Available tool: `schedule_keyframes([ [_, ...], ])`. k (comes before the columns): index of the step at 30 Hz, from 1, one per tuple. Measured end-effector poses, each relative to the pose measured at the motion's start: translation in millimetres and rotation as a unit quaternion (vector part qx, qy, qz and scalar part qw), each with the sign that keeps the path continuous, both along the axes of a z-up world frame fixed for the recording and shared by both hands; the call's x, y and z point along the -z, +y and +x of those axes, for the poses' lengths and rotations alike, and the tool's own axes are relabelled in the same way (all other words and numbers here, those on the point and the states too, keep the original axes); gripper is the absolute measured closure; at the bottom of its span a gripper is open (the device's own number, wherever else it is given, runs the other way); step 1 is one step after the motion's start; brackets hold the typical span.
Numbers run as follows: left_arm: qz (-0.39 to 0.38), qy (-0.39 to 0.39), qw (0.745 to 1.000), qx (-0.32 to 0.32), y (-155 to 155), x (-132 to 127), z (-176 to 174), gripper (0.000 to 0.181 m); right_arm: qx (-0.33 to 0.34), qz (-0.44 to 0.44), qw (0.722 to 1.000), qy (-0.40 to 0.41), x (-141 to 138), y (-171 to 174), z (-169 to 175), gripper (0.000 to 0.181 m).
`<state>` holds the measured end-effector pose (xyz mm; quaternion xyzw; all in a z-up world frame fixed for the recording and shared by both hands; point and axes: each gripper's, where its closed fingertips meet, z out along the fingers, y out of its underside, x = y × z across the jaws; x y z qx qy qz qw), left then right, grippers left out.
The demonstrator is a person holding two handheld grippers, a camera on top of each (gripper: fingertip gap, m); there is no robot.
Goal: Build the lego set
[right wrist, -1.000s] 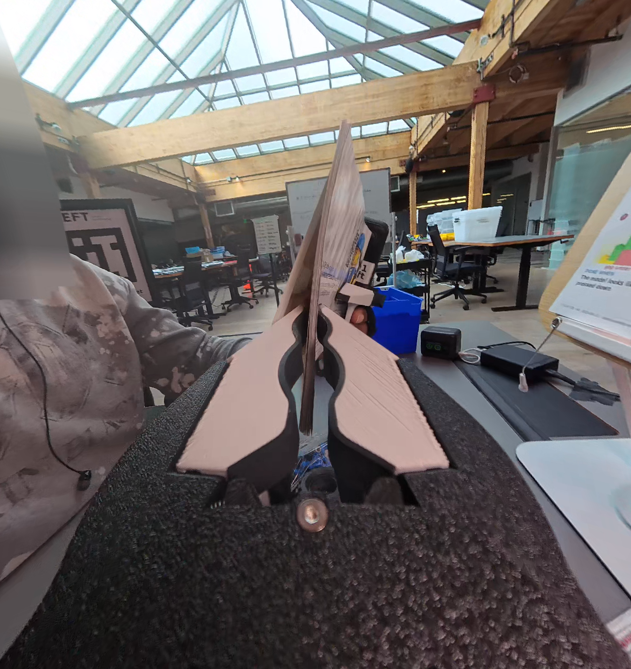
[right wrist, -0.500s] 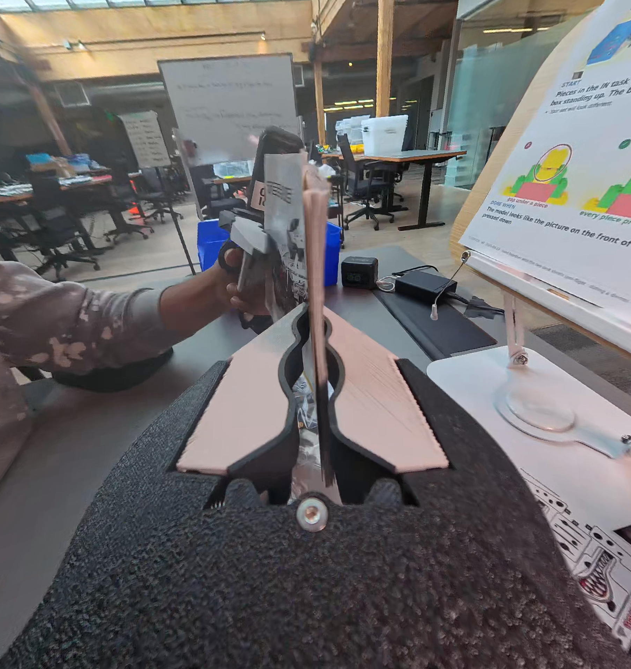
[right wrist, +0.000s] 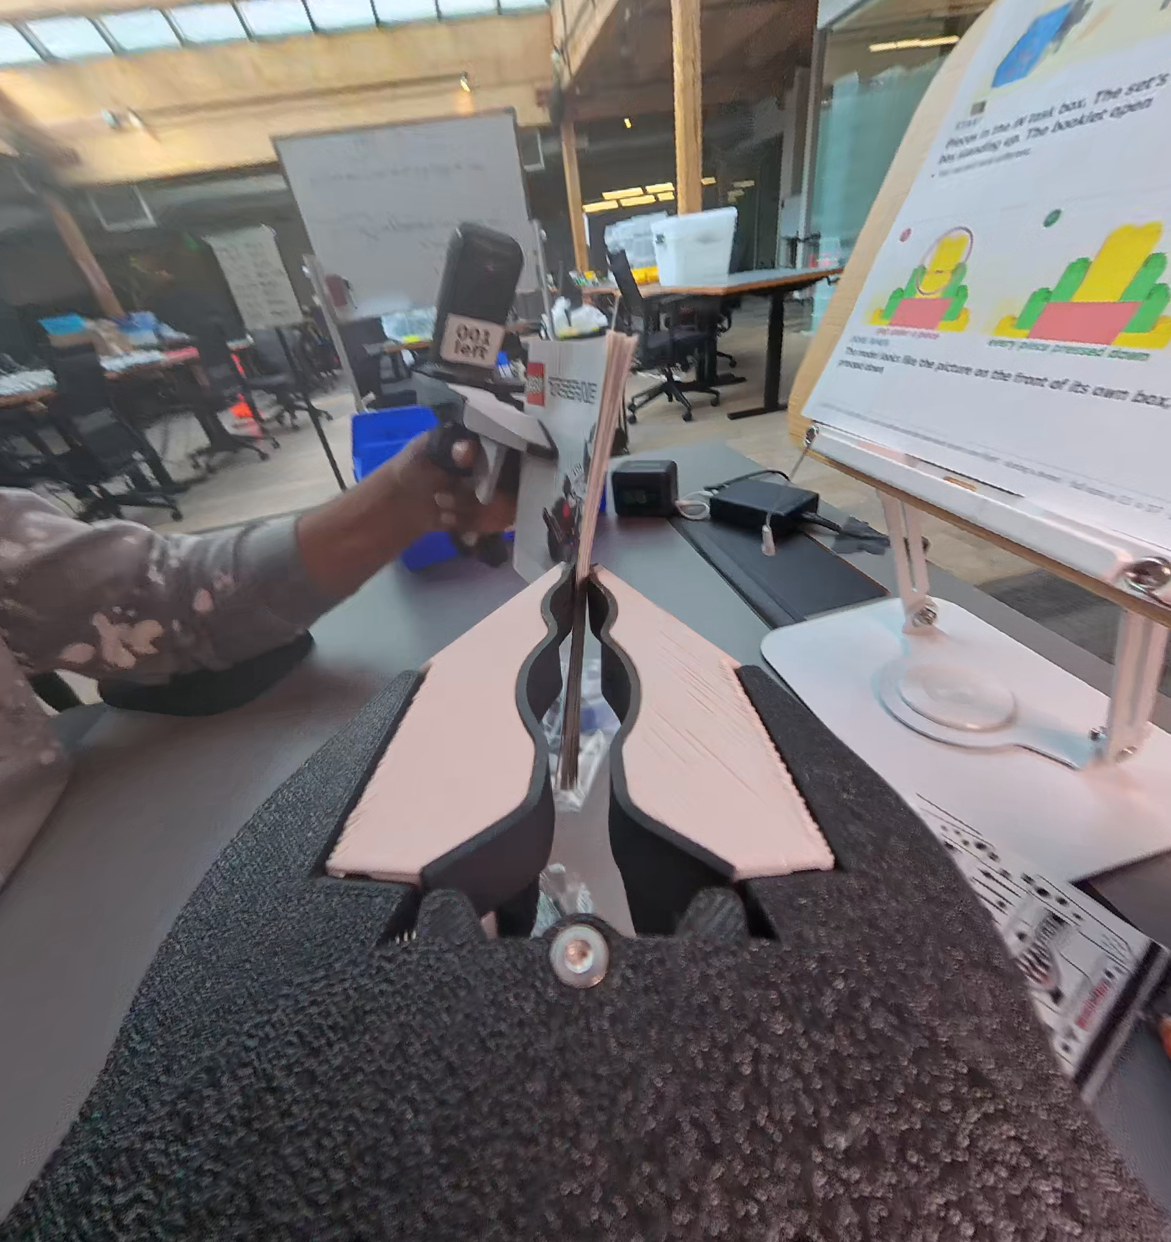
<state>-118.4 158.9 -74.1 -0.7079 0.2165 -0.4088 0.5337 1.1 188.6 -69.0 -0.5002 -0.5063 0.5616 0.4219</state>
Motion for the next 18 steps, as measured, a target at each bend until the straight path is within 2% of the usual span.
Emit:
schedule_keyframes([
  [1, 0.000, 0.012, 1.000, 0.005, -3, 2, -1, 0.180, 0.012, 0.023, 0.999, -0.026, 8, 2, 1, 0.176],
  [3, 0.001, 0.021, 1.000, 0.021, -6, 4, 6, 0.180, 0.029, 0.047, 0.997, -0.053, 16, 2, -4, 0.158],
  [4, 0.001, 0.024, 0.999, 0.025, -6, 6, 10, 0.180, 0.031, 0.047, 0.996, -0.063, 19, 2, -9, 0.157],
  [5, -0.003, 0.028, 0.999, 0.023, -4, 10, 12, 0.180, 0.035, 0.048, 0.995, -0.075, 24, 3, -13, 0.175],
  [6, -0.009, 0.031, 0.999, 0.016, -1, 14, 12, 0.180, 0.036, 0.053, 0.994, -0.084, 29, 4, -15, 0.179],
  [10, -0.031, 0.025, 0.999, 0.004, 6, 24, 5, 0.175, 0.053, 0.043, 0.995, -0.078, 29, 15, -12, 0.179],
  [12, -0.031, 0.051, 0.998, -0.014, 11, 30, 0, 0.177, 0.073, 0.045, 0.992, -0.089, 30, 21, -12, 0.179],
  [16, -0.015, 0.053, 0.997, -0.052, 22, 12, -9, 0.179, 0.090, 0.028, 0.992, -0.081, 16, 25, -18, 0.179],
  [18, -0.017, 0.052, 0.997, -0.061, 35, -3, -13, 0.179, 0.121, 0.026, 0.989, -0.084, 3, 40, -22, 0.179],
])
